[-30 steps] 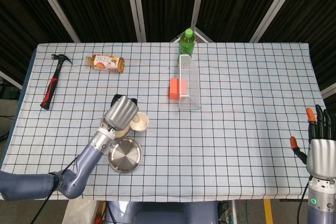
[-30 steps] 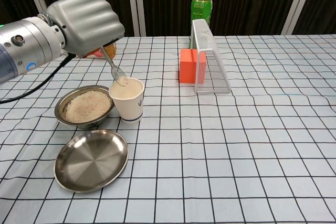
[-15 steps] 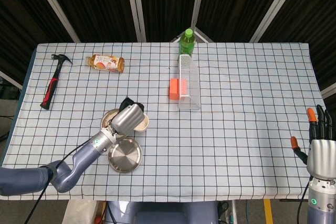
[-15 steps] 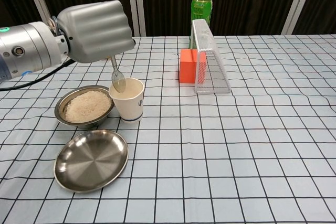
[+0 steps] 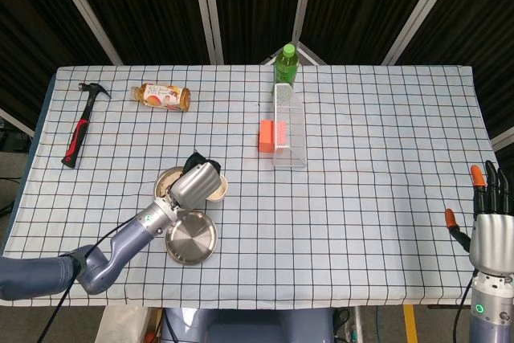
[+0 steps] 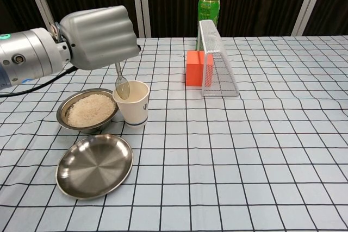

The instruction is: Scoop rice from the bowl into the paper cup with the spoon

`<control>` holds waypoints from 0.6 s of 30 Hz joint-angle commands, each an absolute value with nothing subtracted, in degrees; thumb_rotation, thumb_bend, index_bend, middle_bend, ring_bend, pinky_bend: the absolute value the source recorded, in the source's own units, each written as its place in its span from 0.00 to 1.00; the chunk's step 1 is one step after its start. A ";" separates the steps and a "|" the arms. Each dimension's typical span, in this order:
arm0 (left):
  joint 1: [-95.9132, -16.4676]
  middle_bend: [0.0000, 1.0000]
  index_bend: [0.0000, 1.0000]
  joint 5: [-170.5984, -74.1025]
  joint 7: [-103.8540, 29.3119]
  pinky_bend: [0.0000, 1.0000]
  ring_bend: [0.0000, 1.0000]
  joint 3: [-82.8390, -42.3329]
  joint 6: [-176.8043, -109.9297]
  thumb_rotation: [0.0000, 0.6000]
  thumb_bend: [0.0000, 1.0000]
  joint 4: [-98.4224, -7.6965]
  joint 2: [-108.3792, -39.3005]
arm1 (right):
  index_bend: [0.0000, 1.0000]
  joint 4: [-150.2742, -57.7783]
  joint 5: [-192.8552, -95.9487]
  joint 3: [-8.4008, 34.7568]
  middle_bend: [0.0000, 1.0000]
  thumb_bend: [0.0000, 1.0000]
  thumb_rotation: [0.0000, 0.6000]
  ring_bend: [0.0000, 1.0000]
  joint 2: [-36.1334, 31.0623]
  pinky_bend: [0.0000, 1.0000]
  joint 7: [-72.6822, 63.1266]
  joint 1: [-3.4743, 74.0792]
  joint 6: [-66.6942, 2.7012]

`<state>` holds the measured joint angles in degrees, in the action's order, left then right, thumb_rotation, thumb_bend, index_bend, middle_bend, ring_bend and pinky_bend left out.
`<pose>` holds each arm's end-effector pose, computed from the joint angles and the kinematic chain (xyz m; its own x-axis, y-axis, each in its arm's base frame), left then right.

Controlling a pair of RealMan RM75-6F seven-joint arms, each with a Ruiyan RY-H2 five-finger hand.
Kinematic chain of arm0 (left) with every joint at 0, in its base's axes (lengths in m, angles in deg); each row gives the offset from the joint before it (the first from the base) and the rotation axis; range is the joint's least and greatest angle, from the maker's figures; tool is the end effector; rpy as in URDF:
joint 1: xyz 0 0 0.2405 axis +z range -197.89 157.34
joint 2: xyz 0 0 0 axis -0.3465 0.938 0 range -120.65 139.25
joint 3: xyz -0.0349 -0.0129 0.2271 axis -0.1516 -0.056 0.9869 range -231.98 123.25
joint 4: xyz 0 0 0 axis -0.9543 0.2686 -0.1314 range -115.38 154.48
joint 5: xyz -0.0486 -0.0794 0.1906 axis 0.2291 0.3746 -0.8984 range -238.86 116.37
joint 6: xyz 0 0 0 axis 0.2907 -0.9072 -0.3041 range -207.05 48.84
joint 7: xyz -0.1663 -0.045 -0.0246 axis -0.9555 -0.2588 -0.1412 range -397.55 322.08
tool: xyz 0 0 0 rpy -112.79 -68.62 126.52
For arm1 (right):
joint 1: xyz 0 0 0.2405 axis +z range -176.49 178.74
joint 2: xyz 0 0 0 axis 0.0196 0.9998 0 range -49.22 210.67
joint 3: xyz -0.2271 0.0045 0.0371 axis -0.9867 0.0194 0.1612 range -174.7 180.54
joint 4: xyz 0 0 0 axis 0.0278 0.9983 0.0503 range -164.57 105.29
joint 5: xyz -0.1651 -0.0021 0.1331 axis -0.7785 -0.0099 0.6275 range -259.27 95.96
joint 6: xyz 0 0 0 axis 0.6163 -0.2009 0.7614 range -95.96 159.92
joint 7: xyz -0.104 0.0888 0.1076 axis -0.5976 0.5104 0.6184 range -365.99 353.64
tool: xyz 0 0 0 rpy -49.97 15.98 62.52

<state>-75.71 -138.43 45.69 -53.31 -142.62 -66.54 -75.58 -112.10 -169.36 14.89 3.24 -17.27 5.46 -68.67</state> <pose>-0.0546 0.3376 -0.0225 0.7682 -0.6380 -0.0539 -0.3097 -0.2965 -0.9034 -0.2681 -0.2248 0.1621 0.4771 0.3998 0.7827 -0.8678 0.0733 0.4915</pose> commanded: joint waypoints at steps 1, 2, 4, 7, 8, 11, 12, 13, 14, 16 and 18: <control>-75.49 1.00 0.57 -138.65 45.48 1.00 1.00 -53.61 -143.01 1.00 0.51 -66.53 -75.54 | 0.00 -112.11 -169.36 14.89 0.00 0.32 1.00 0.00 3.25 0.00 -17.30 5.46 -68.67; -75.38 1.00 0.57 -138.70 45.29 1.00 1.00 -53.80 -143.21 1.00 0.51 -66.58 -75.49 | 0.00 -112.12 -169.36 14.89 0.00 0.32 1.00 0.00 3.24 0.00 -17.30 5.45 -68.68; -75.17 1.00 0.57 -138.78 44.97 1.00 1.00 -54.17 -143.57 1.00 0.51 -66.71 -75.38 | 0.00 -112.13 -169.33 14.89 0.00 0.32 1.00 0.00 3.22 0.00 -17.30 5.45 -68.65; -74.78 1.00 0.57 -138.54 44.48 1.00 1.00 -54.72 -144.01 1.00 0.51 -67.11 -75.23 | 0.00 -112.11 -169.29 14.90 0.00 0.32 1.00 0.00 3.19 0.00 -17.24 5.48 -68.57; -74.61 1.00 0.57 -138.36 44.28 1.00 1.00 -54.92 -144.18 1.00 0.51 -67.28 -75.22 | 0.00 -112.09 -169.28 14.89 0.00 0.32 1.00 0.00 3.17 0.00 -17.22 5.49 -68.55; -73.60 1.00 0.57 -136.90 43.30 1.00 1.00 -55.86 -145.11 1.00 0.51 -68.21 -75.40 | 0.00 -112.06 -169.27 14.89 0.00 0.32 1.00 0.00 3.13 0.00 -17.21 5.46 -68.61; -72.94 1.00 0.57 -135.74 42.56 1.00 1.00 -56.51 -145.78 1.00 0.51 -68.81 -75.66 | 0.00 -112.06 -169.26 14.91 0.00 0.32 1.00 0.00 3.12 0.00 -17.24 5.42 -68.68; -72.43 1.00 0.57 -134.84 42.01 1.00 1.00 -57.04 -146.39 1.00 0.51 -69.25 -75.86 | 0.00 -112.07 -169.24 14.92 0.00 0.32 1.00 0.00 3.10 0.00 -17.25 5.40 -68.72; -71.62 1.00 0.57 -133.30 41.14 1.00 1.00 -57.87 -147.31 1.00 0.51 -70.02 -76.21 | 0.00 -112.10 -169.25 14.92 0.00 0.32 1.00 0.00 3.08 0.00 -17.27 5.36 -68.81; -70.41 1.00 0.57 -130.86 39.77 1.00 1.00 -59.10 -148.63 1.00 0.51 -71.33 -76.70 | 0.00 -112.11 -169.27 14.91 0.00 0.32 1.00 0.00 3.05 0.00 -17.30 5.32 -68.89; -69.06 1.00 0.57 -128.20 38.21 1.00 1.00 -60.36 -150.12 1.00 0.51 -73.37 -76.98 | 0.00 -112.11 -169.29 14.87 0.00 0.32 1.00 0.00 3.05 0.00 -17.30 5.31 -68.85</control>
<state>-70.84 -131.00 40.20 -58.64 -148.19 -71.09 -76.36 -112.11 -169.29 14.88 3.05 -17.30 5.32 -68.86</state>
